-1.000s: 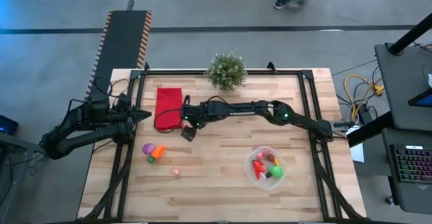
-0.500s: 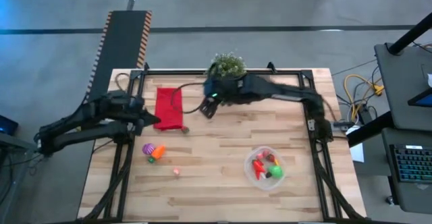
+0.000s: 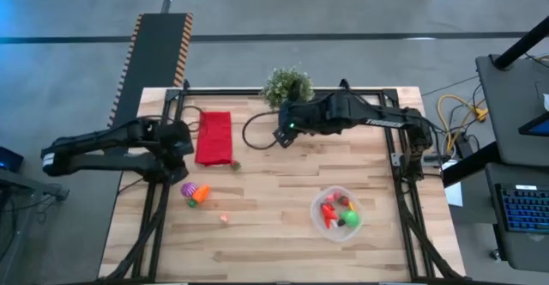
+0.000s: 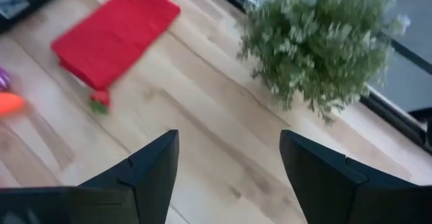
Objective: Pick and placing Produce into tupperware
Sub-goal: Put the purple onion into the transparent bin
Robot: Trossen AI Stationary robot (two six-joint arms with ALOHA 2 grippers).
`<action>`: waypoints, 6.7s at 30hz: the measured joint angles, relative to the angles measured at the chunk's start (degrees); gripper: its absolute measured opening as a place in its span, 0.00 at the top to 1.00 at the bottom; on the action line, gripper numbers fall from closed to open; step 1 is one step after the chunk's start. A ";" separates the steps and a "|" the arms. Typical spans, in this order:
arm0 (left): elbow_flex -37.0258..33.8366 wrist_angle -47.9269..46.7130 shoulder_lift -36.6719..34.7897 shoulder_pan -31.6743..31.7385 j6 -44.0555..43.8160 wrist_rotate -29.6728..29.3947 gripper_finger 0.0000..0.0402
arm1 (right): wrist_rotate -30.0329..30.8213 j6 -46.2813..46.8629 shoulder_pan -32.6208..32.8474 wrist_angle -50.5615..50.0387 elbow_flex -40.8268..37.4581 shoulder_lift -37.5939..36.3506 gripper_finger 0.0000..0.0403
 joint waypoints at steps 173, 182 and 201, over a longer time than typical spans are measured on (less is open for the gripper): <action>2.35 44.70 40.75 -19.71 -50.71 -25.08 0.50 | -15.45 -16.17 -8.14 15.45 -26.57 -26.73 0.38; 3.42 44.54 40.65 -18.61 -46.08 -27.74 0.50 | -15.47 -15.84 -8.14 14.34 -26.57 -26.73 0.38; 11.09 41.68 35.26 -13.71 -34.37 -32.43 0.43 | -15.47 -14.36 -8.15 13.03 -26.58 -26.73 0.38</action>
